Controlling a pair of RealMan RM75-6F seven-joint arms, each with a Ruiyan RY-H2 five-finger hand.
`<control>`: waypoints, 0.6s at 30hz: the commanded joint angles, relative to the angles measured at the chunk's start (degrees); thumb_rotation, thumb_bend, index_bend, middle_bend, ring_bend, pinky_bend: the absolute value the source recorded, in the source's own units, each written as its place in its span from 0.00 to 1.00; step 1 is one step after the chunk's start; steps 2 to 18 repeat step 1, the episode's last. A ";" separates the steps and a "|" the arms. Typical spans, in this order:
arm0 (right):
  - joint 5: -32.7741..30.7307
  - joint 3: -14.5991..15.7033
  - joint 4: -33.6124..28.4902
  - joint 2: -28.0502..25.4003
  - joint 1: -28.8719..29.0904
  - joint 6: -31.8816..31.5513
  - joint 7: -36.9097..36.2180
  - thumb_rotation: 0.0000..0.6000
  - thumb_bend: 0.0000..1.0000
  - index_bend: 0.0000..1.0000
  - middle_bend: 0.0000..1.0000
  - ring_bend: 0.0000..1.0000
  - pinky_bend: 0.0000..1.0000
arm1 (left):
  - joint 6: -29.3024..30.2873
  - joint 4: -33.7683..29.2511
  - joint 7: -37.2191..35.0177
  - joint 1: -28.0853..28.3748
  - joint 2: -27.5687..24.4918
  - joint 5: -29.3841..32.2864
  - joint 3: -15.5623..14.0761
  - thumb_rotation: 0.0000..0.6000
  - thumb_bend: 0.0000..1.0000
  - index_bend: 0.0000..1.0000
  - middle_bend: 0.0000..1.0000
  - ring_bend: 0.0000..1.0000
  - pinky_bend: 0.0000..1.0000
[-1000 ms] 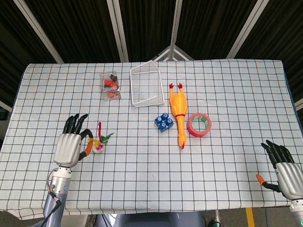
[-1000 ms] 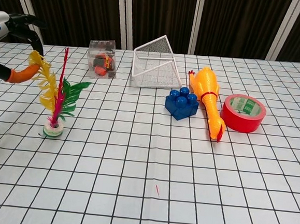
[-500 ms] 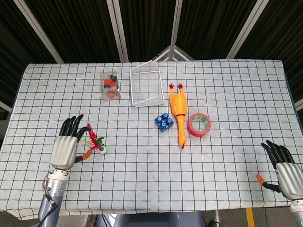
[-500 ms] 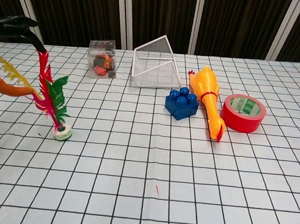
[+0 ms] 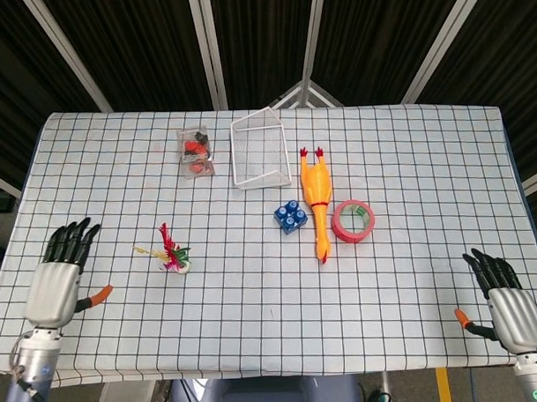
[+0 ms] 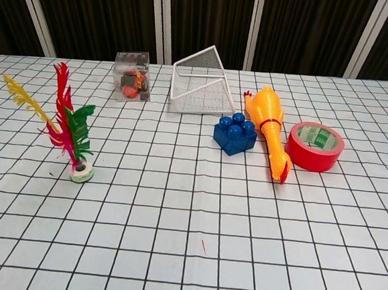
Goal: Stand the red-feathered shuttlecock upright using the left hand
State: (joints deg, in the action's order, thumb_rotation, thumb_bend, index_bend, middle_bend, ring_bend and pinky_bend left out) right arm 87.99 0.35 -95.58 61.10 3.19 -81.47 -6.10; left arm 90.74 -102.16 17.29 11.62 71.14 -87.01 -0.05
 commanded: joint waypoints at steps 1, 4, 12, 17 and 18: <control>-0.04 0.01 0.02 0.08 0.03 0.09 0.25 1.00 0.34 0.00 0.00 0.00 0.00 | 3.83 5.74 -4.08 -4.95 -3.42 -2.16 -4.29 1.00 0.15 0.00 0.00 0.00 0.00; -0.04 0.01 0.02 0.08 0.03 0.09 0.25 1.00 0.34 0.00 0.00 0.00 0.00 | 3.83 5.74 -4.08 -4.95 -3.42 -2.16 -4.29 1.00 0.15 0.00 0.00 0.00 0.00; -0.04 0.01 0.02 0.08 0.03 0.09 0.25 1.00 0.34 0.00 0.00 0.00 0.00 | 3.83 5.74 -4.08 -4.95 -3.42 -2.16 -4.29 1.00 0.15 0.00 0.00 0.00 0.00; -0.04 0.01 0.02 0.08 0.03 0.09 0.25 1.00 0.34 0.00 0.00 0.00 0.00 | 3.83 5.74 -4.08 -4.95 -3.42 -2.16 -4.29 1.00 0.15 0.00 0.00 0.00 0.00; -0.04 0.01 0.02 0.08 0.03 0.09 0.25 1.00 0.34 0.00 0.00 0.00 0.00 | 3.83 5.74 -4.08 -4.95 -3.42 -2.16 -4.29 1.00 0.15 0.00 0.00 0.00 0.00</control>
